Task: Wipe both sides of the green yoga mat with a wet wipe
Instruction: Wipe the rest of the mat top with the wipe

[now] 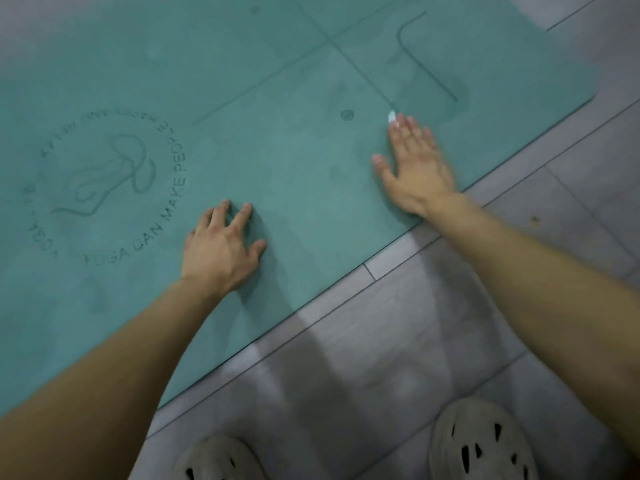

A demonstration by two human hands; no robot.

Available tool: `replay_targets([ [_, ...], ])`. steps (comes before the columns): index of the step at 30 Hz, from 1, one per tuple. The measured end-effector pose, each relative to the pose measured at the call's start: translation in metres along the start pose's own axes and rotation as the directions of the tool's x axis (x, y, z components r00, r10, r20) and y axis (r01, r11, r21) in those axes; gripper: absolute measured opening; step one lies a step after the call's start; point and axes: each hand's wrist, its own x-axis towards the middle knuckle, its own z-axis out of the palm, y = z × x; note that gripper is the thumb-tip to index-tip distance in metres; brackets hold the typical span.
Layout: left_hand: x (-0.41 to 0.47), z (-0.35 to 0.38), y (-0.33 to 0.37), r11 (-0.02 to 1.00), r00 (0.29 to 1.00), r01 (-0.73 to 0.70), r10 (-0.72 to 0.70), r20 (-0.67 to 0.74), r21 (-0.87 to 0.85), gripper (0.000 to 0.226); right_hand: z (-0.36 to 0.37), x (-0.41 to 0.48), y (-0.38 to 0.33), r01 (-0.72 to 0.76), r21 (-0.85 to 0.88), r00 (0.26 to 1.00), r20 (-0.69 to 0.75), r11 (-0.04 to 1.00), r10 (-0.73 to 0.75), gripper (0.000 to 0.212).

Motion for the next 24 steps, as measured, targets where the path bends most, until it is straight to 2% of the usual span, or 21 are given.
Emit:
replay_targets([
  [1, 0.001, -0.006, 0.002, 1.0, 1.0, -0.002, 0.002, 0.014, -0.013, 0.072, 0.008, -0.018, -0.029, 0.062, 0.026, 0.998, -0.004, 0.998, -0.062, 0.081],
  [2, 0.001, -0.01, 0.005, 0.999, 1.0, -0.011, 0.011, 0.006, -0.032, 0.067, 0.017, -0.044, -0.06, 0.211, 0.04, 0.977, 0.038, 0.977, -0.212, 0.08],
  [4, 0.003, -0.012, 0.015, 0.996, 0.997, -0.06, 0.057, -0.044, -0.073, 0.055, 0.036, -0.104, -0.1, 0.552, 0.052, 0.826, 0.109, 0.833, -0.554, 0.078],
  [5, 0.005, -0.011, 0.021, 0.993, 0.995, -0.089, 0.085, -0.058, -0.081, 0.052, 0.036, -0.118, -0.099, 0.641, 0.023, 0.76, 0.124, 0.767, -0.638, 0.077],
  [6, 0.005, -0.008, 0.029, 0.992, 0.993, -0.107, 0.103, -0.054, -0.074, 0.052, 0.03, -0.115, -0.081, 0.666, -0.002, 0.741, 0.117, 0.746, -0.661, 0.075],
  [7, 0.005, -0.004, 0.034, 0.993, 0.994, -0.105, 0.102, -0.041, -0.058, 0.055, 0.024, -0.102, -0.055, 0.62, -0.03, 0.782, 0.109, 0.784, -0.614, 0.073],
  [8, 0.005, 0.001, 0.038, 0.995, 0.995, -0.093, 0.092, -0.034, -0.043, 0.059, 0.017, -0.086, -0.023, 0.51, -0.046, 0.857, 0.114, 0.859, -0.503, 0.071],
  [10, 0.003, 0.007, 0.041, 0.997, 0.996, -0.076, 0.074, -0.052, -0.021, 0.066, 0.0, -0.059, 0.033, 0.219, -0.08, 0.975, 0.065, 0.972, -0.214, 0.071],
  [12, -0.001, 0.009, 0.043, 0.998, 0.996, -0.067, 0.067, -0.06, -0.014, 0.068, -0.002, -0.06, 0.039, 0.005, -0.04, 1.0, -0.002, 0.999, -0.005, 0.076],
  [13, -0.002, 0.007, 0.043, 0.998, 0.996, -0.067, 0.066, -0.058, -0.015, 0.068, 0.006, -0.07, 0.016, 0.0, -0.004, 1.0, -0.02, 1.0, 0.0, 0.077],
  [14, -0.002, 0.006, 0.044, 0.998, 0.997, -0.065, 0.064, -0.051, -0.017, 0.068, 0.014, -0.086, -0.018, 0.097, 0.026, 0.995, 0.006, 0.995, -0.097, 0.078],
  [15, -0.001, 0.004, 0.044, 0.998, 0.997, -0.064, 0.063, -0.046, -0.019, 0.069, 0.023, -0.104, -0.051, 0.267, 0.055, 0.962, 0.053, 0.962, -0.27, 0.078],
  [16, 0.0, 0.003, 0.043, 0.998, 0.997, -0.062, 0.062, -0.042, -0.018, 0.069, 0.033, -0.126, -0.077, 0.443, 0.069, 0.889, 0.098, 0.894, -0.448, 0.078],
  [17, 0.001, 0.002, 0.042, 0.998, 0.997, -0.067, 0.067, -0.043, -0.016, 0.068, 0.036, -0.142, -0.089, 0.565, 0.054, 0.813, 0.133, 0.823, -0.566, 0.077],
  [18, 0.002, 0.002, 0.042, 0.997, 0.996, -0.075, 0.074, -0.042, -0.012, 0.068, 0.032, -0.145, -0.081, 0.629, 0.025, 0.767, 0.137, 0.777, -0.626, 0.076],
  [19, 0.004, 0.002, 0.041, 0.997, 0.996, -0.079, 0.079, -0.04, -0.005, 0.068, 0.026, -0.137, -0.059, 0.633, -0.002, 0.769, 0.117, 0.774, -0.629, 0.074],
  [20, 0.004, 0.002, 0.041, 0.997, 0.996, -0.075, 0.076, -0.039, 0.002, 0.068, 0.019, -0.123, -0.03, 0.57, -0.022, 0.818, 0.109, 0.822, -0.565, 0.073],
  [22, 0.005, 0.001, 0.041, 0.997, 0.996, -0.071, 0.072, -0.049, 0.026, 0.067, 0.003, -0.09, 0.039, 0.291, -0.073, 0.955, 0.076, 0.954, -0.285, 0.076],
  [23, 0.004, 0.0, 0.042, 0.997, 0.996, -0.069, 0.071, -0.045, 0.035, 0.067, -0.006, -0.077, 0.066, 0.113, -0.083, 0.993, 0.051, 0.99, -0.109, 0.079],
  [24, 0.005, -0.002, 0.043, 0.997, 0.998, -0.063, 0.064, -0.028, 0.038, 0.067, -0.009, -0.071, 0.081, -0.024, -0.077, 0.999, 0.02, 0.997, 0.025, 0.08],
])
